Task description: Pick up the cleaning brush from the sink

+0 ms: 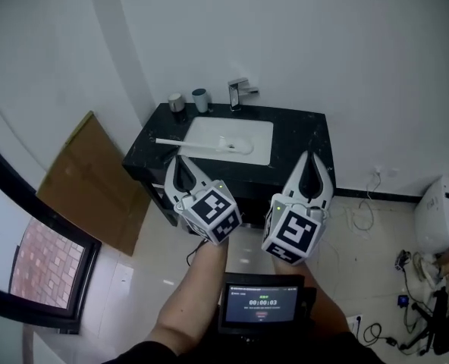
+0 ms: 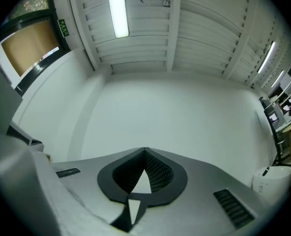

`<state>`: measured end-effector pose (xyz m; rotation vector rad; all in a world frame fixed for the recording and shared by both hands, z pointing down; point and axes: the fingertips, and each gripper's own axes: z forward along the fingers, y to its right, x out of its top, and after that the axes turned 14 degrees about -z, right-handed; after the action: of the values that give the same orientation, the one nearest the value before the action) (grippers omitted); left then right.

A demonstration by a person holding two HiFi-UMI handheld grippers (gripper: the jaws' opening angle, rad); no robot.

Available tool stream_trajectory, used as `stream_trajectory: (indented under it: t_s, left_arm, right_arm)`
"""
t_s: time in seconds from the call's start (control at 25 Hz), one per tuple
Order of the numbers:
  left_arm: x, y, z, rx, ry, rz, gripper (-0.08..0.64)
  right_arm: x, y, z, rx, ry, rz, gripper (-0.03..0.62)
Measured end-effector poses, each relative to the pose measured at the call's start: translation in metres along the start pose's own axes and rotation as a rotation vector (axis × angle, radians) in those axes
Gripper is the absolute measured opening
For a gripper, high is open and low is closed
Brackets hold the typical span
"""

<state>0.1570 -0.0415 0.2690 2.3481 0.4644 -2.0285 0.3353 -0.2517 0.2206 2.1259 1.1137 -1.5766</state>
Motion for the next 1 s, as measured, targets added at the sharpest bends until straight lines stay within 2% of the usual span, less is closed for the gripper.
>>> stream_trajectory:
  t_s: [0.08,0.2,0.32,0.4,0.52,0.64,0.72,0.76,0.8,1.0]
  left_arm:
    - [0.008,-0.022,0.019,-0.015,0.020,-0.003,0.009]
    - [0.020,-0.072,0.061,-0.024,0.071,0.009,0.009]
    - [0.011,-0.124,0.149,-0.058,0.028,-0.018,0.009]
    - [0.011,-0.153,0.211,-0.104,0.041,0.010,0.009]
    - [0.014,-0.180,0.288,-0.231,0.042,0.025,0.009]
    - [-0.007,-0.190,0.347,-0.376,-0.077,-0.006,0.009]
    - [-0.024,-0.193,0.380,-0.449,-0.143,0.016,0.009]
    - [-0.029,-0.191,0.396,-0.489,-0.160,0.027,0.009]
    - [-0.033,-0.187,0.412,-0.534,-0.170,0.029,0.009]
    - [-0.045,-0.158,0.472,-0.764,-0.218,0.021,0.009]
  right_arm:
    - [0.001,-0.025,0.008,0.030,-0.013,-0.016,0.003]
    - [0.006,-0.073,0.025,0.032,-0.014,-0.053,0.003]
    - [0.000,-0.142,0.070,0.016,-0.052,-0.023,0.003]
    - [-0.008,-0.188,0.100,-0.008,-0.088,0.002,0.003]
    - [-0.011,-0.244,0.132,-0.042,-0.124,0.033,0.003]
    - [-0.020,-0.287,0.159,-0.070,-0.164,0.019,0.003]
    - [-0.026,-0.315,0.177,-0.064,-0.177,-0.034,0.003]
    - [-0.027,-0.327,0.188,-0.054,-0.170,-0.055,0.071]
    - [-0.028,-0.338,0.199,-0.045,-0.160,-0.062,0.084]
    - [-0.053,-0.379,0.261,-0.024,-0.199,-0.012,0.083]
